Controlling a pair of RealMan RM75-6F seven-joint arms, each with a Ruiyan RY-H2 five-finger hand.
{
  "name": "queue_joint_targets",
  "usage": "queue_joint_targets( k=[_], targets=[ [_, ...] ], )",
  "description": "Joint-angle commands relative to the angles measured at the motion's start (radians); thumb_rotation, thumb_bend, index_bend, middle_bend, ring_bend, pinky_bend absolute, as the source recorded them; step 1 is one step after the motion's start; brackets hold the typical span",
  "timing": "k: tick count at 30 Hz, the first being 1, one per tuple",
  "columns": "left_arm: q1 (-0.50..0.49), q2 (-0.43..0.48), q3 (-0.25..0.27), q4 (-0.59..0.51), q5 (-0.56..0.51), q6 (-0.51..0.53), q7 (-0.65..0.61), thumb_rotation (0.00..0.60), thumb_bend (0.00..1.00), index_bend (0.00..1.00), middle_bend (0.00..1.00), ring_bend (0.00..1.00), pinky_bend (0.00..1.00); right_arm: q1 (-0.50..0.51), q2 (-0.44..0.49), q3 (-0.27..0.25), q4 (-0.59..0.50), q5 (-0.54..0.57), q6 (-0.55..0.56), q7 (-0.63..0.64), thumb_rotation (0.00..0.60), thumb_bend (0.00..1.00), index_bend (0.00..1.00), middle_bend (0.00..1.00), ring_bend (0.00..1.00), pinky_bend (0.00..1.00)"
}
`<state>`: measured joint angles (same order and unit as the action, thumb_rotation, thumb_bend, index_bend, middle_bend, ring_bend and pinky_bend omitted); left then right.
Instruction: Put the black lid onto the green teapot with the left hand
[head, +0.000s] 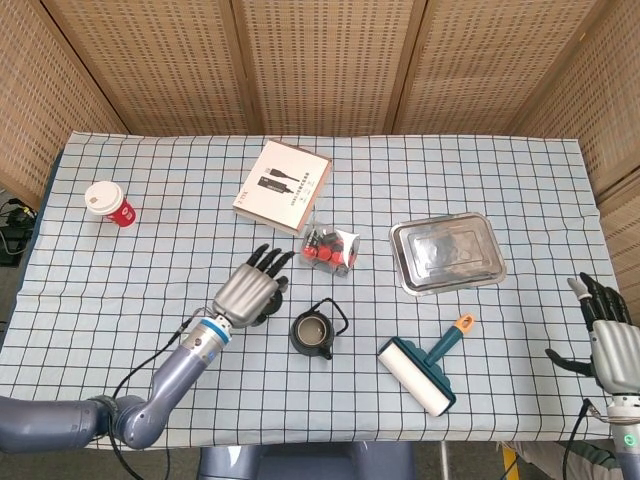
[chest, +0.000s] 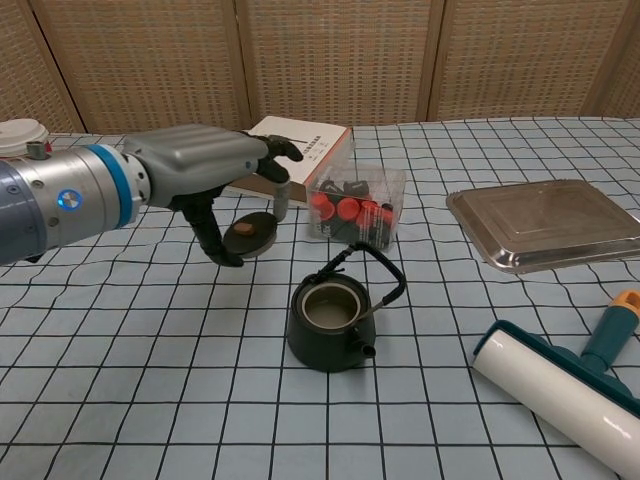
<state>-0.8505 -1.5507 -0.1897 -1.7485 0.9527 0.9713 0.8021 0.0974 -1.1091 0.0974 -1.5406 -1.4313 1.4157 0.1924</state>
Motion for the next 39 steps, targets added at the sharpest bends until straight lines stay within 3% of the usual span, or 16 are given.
queue_joint_targets(
  k=[1, 15, 32, 39],
  targets=[
    [-0.062, -0.072, -0.017, 0.012, -0.054, -0.021, 0.042, 0.600, 0.35, 0.45, 0.00, 0.00, 0.00, 0.001, 0.008, 0.007, 0.008, 0.010, -0.006, 0.025, 0.600, 0.06, 0.00, 0.00, 0.00, 0.00],
    [-0.177, -0.217, 0.009, 0.099, -0.156, -0.021, 0.114, 0.600, 0.35, 0.44, 0.00, 0.00, 0.00, 0.000, 0.021, 0.013, 0.024, 0.022, -0.021, 0.085, 0.600, 0.06, 0.00, 0.00, 0.00, 0.00],
    [-0.201, -0.198, 0.043, 0.086, -0.171, 0.008, 0.108, 0.600, 0.35, 0.43, 0.00, 0.00, 0.00, -0.003, 0.022, 0.015, 0.020, 0.023, -0.015, 0.080, 0.600, 0.06, 0.00, 0.00, 0.00, 0.00],
    [-0.206, -0.185, 0.057, 0.076, -0.174, 0.019, 0.109, 0.600, 0.34, 0.38, 0.00, 0.00, 0.00, -0.003, 0.021, 0.016, 0.020, 0.023, -0.013, 0.078, 0.600, 0.06, 0.00, 0.00, 0.00, 0.00]
  ],
)
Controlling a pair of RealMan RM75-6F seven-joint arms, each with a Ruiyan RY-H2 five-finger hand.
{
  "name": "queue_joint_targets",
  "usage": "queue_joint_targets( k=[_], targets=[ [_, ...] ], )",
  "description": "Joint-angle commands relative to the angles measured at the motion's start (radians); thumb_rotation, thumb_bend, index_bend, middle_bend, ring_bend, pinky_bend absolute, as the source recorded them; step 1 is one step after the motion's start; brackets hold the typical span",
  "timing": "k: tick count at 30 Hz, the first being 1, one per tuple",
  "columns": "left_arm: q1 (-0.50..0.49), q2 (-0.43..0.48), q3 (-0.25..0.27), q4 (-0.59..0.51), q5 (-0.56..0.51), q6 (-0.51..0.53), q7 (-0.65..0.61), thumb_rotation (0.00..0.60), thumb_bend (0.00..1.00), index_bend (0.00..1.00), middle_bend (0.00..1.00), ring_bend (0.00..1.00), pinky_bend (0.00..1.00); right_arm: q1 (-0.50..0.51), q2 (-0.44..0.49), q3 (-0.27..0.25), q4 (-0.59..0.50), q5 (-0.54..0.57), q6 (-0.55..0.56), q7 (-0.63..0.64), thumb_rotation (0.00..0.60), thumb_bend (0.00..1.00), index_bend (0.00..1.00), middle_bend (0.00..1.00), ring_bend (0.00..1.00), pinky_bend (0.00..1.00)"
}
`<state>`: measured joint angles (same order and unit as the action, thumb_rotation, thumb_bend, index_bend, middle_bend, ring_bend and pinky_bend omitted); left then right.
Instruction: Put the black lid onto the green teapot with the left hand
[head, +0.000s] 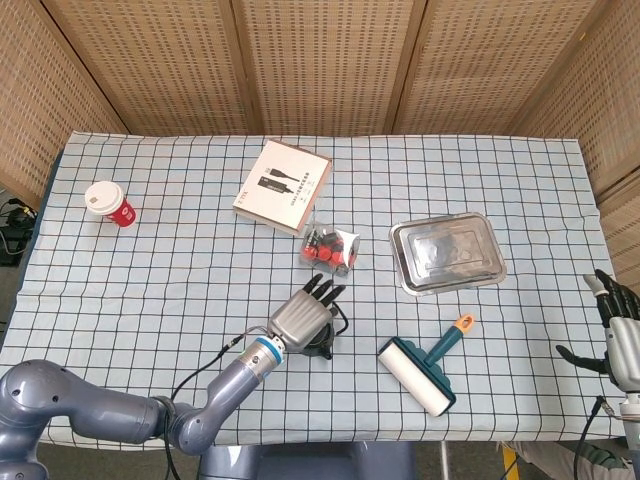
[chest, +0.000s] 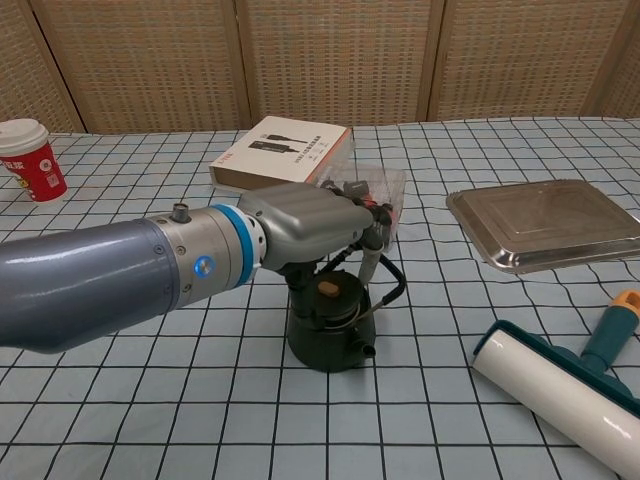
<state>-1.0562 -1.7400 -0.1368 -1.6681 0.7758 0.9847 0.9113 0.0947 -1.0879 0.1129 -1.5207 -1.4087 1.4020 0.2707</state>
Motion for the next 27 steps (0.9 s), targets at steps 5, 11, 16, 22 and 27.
queue_joint_targets(
  k=[5, 11, 16, 22, 27],
  targets=[
    [-0.003, 0.026, 0.011, -0.028, -0.006, 0.012, -0.002, 0.600, 0.33, 0.19, 0.00, 0.00, 0.00, -0.001, 0.000, 0.001, 0.000, 0.000, 0.002, -0.002, 0.600, 0.06, 0.00, 0.00, 0.00, 0.00],
    [-0.011, 0.058, 0.020, -0.055, -0.035, 0.003, -0.004, 0.600, 0.33, 0.07, 0.00, 0.00, 0.00, -0.003, 0.001, -0.001, -0.006, -0.005, 0.008, -0.007, 0.600, 0.06, 0.00, 0.00, 0.00, 0.00],
    [-0.011, 0.066, 0.024, -0.067, -0.031, 0.007, -0.017, 0.600, 0.34, 0.07, 0.00, 0.00, 0.00, -0.005, 0.002, -0.001, -0.008, -0.006, 0.011, -0.009, 0.600, 0.06, 0.00, 0.00, 0.00, 0.00],
    [0.000, 0.103, 0.038, -0.106, -0.007, -0.013, -0.069, 0.600, 0.34, 0.05, 0.00, 0.00, 0.00, -0.005, 0.004, 0.000, -0.010, -0.007, 0.013, -0.008, 0.600, 0.06, 0.00, 0.00, 0.00, 0.00],
    [0.006, 0.155, 0.055, -0.149, 0.007, -0.030, -0.100, 0.600, 0.31, 0.02, 0.00, 0.00, 0.00, -0.007, 0.006, 0.000, -0.012, -0.008, 0.016, -0.005, 0.600, 0.06, 0.00, 0.00, 0.00, 0.00]
  ],
)
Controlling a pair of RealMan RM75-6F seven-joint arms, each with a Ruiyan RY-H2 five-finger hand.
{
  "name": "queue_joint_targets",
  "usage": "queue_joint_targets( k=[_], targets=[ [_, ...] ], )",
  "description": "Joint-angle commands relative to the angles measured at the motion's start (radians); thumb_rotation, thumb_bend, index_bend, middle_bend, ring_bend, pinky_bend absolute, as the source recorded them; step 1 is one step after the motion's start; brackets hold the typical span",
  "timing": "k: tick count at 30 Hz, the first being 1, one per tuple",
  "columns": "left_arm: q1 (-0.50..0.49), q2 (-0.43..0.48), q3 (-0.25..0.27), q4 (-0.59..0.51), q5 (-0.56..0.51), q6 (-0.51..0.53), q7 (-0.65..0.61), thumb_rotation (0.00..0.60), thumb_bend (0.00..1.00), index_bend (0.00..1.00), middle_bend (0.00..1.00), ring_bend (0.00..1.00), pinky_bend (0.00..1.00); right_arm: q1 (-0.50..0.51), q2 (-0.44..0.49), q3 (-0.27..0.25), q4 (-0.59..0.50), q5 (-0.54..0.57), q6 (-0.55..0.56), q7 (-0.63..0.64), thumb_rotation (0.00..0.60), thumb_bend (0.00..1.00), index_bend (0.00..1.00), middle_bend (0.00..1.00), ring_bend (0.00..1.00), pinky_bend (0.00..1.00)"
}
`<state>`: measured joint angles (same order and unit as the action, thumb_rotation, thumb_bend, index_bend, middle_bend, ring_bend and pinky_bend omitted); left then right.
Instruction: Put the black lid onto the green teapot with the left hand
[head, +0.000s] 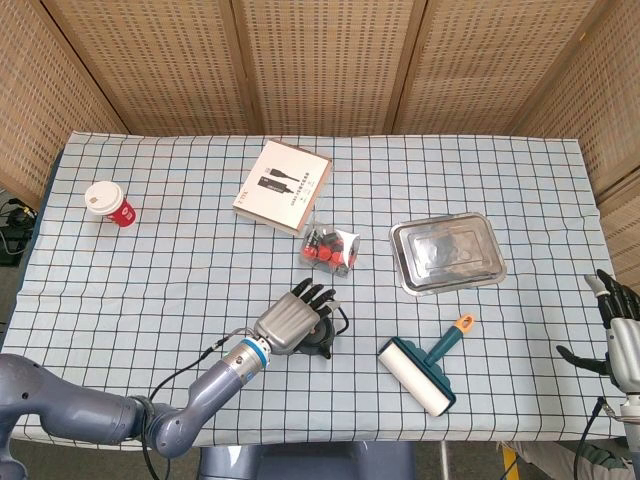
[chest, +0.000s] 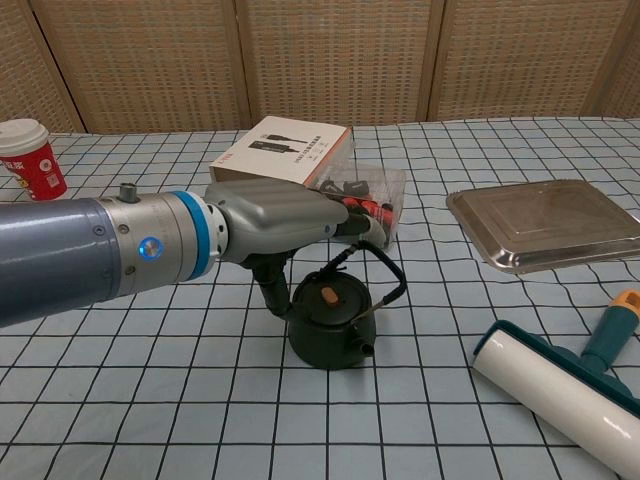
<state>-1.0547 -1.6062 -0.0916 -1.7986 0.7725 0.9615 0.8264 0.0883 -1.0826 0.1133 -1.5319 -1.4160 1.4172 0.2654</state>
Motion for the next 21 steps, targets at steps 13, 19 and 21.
queue_joint_targets(
  k=[13, 19, 21],
  targets=[
    [0.064, 0.088, 0.062, -0.068, 0.161, 0.044, -0.101, 0.600, 0.31, 0.02, 0.00, 0.00, 0.00, -0.003, 0.002, -0.001, -0.006, -0.005, 0.007, -0.006, 0.600, 0.06, 0.00, 0.00, 0.00, 0.00],
    [0.159, 0.149, 0.129, -0.109, 0.277, 0.179, -0.108, 0.600, 0.30, 0.02, 0.00, 0.00, 0.00, -0.003, 0.007, -0.003, -0.005, -0.002, 0.001, -0.009, 0.600, 0.06, 0.00, 0.00, 0.00, 0.00],
    [0.209, 0.163, 0.158, -0.107, 0.319, 0.252, -0.105, 0.600, 0.30, 0.02, 0.00, 0.00, 0.00, -0.002, 0.007, -0.003, -0.003, 0.000, -0.001, -0.012, 0.600, 0.06, 0.00, 0.00, 0.00, 0.00]
  ],
)
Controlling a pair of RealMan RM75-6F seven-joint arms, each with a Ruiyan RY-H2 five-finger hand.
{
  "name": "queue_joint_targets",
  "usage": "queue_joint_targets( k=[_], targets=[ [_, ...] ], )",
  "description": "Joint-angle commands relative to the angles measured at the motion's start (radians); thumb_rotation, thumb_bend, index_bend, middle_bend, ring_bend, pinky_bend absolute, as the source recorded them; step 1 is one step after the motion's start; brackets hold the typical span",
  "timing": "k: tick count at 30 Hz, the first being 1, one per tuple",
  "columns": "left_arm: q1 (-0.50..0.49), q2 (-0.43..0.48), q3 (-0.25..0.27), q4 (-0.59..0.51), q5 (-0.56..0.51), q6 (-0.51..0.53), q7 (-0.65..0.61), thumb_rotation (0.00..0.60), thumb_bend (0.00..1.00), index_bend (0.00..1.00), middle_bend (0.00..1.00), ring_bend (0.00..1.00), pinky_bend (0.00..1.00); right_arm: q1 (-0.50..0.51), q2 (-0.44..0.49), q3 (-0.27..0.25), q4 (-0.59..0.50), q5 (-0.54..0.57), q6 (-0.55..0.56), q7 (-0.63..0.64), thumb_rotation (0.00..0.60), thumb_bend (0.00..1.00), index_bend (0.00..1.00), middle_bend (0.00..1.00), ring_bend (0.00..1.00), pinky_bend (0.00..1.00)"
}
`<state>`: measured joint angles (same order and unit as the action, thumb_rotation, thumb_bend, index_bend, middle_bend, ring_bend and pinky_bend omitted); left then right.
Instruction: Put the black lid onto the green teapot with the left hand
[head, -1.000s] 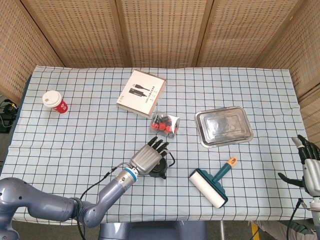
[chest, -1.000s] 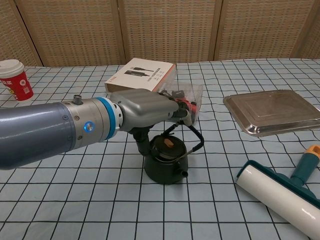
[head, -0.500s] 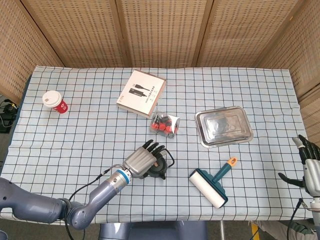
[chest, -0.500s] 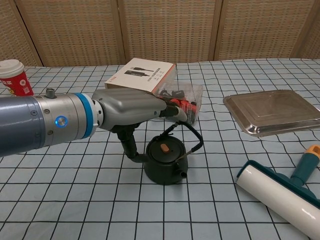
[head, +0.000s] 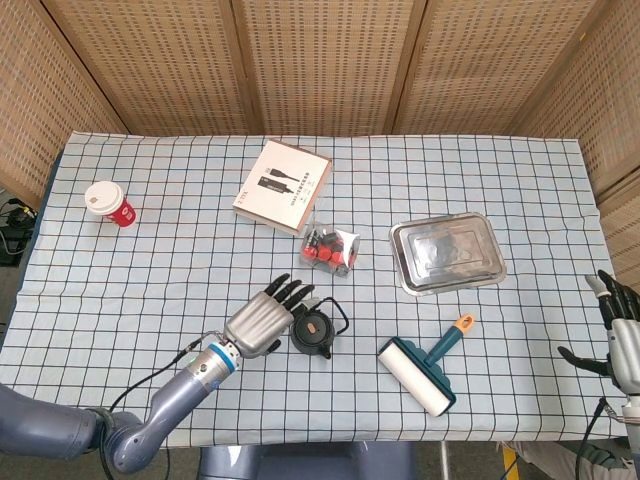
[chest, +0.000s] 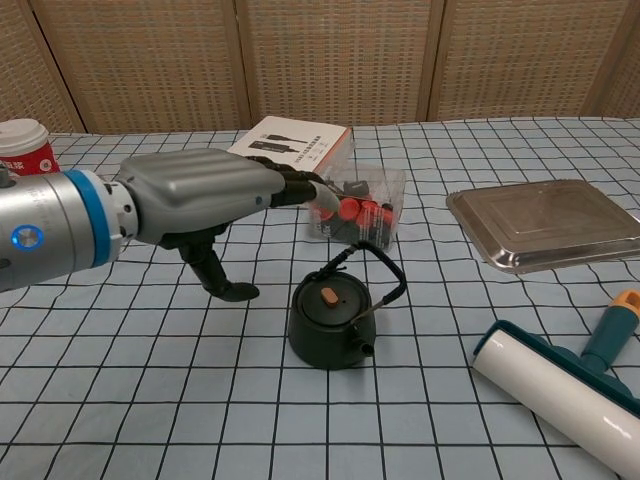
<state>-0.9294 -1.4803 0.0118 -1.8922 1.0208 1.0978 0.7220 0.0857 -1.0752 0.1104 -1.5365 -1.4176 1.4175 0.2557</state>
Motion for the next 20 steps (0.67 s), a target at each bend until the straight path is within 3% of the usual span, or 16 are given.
queue_joint_targets(
  k=[1, 10, 20],
  targets=[
    [0.114, 0.048, 0.071, -0.008, 0.087, 0.158, 0.001, 0.600, 0.30, 0.02, 0.00, 0.00, 0.00, 0.001, -0.001, 0.000, 0.002, 0.001, -0.002, -0.006, 0.600, 0.06, 0.00, 0.00, 0.00, 0.00],
    [0.351, 0.119, 0.161, 0.080, 0.195, 0.424, -0.092, 0.600, 0.22, 0.00, 0.00, 0.00, 0.00, 0.005, -0.013, -0.005, 0.008, -0.004, 0.000, -0.062, 0.600, 0.06, 0.00, 0.00, 0.00, 0.00],
    [0.532, 0.171, 0.200, 0.174, 0.259, 0.544, -0.260, 0.600, 0.20, 0.00, 0.00, 0.00, 0.00, 0.002, -0.028, -0.010, -0.003, -0.031, 0.033, -0.134, 0.600, 0.06, 0.00, 0.00, 0.00, 0.00]
  ],
)
